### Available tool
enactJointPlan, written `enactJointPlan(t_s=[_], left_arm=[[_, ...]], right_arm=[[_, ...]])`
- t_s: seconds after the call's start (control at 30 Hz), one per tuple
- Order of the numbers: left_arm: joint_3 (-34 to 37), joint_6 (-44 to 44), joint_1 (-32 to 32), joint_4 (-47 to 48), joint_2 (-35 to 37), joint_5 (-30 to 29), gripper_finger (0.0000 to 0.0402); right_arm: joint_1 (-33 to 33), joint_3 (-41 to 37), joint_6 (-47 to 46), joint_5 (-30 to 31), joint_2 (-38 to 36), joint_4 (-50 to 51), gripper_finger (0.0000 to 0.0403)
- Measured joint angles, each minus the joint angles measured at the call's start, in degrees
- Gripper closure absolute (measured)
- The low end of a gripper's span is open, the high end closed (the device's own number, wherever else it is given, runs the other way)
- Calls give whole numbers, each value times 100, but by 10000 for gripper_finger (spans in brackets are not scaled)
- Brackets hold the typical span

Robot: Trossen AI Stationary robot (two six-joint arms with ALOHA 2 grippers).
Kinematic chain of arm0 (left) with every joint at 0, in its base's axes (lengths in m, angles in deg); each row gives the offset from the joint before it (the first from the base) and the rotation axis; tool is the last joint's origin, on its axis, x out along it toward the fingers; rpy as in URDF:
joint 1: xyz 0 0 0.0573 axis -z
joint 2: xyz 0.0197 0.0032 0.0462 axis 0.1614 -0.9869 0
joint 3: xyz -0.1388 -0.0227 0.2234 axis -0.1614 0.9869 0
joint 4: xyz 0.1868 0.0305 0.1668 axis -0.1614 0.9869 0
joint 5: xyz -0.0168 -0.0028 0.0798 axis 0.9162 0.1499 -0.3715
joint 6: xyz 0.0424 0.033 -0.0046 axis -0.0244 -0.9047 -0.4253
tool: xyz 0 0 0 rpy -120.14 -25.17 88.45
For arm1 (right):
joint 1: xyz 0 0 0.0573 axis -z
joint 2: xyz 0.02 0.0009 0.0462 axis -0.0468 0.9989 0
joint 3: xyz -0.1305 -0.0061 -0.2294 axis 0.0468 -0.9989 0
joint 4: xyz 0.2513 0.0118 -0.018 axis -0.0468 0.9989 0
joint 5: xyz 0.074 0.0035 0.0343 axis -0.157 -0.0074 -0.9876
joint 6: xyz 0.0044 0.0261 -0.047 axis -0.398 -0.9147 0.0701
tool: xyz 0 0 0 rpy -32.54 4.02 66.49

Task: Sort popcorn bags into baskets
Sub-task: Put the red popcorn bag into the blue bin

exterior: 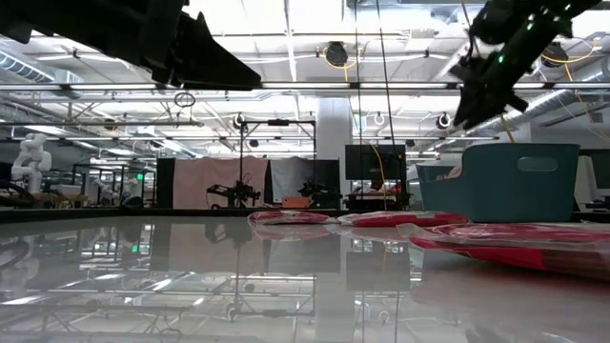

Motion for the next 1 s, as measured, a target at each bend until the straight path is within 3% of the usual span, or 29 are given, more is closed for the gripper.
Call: enactJointPlan(t_s=[0.23,0.4,0.7,0.87,1.0], left_arm=[[0,45,-100,-2,0,0,195],[0,295,-124,-6,0,120,194],[0,280,-173,-35,0,144,194],[0,242,-166,-19,0,149,195],[0,236,-151,0,0,146,195]], right_arm=[[-781,-280,-579,310,-326,387,287],[-1128,-514,-1064,1441,-82,716,302],[-981,-519,-1064,2005,566,354,222],[-810,-521,-809,1617,1216,33,200],[-816,-523,-671,1295,1356,-243,239]])
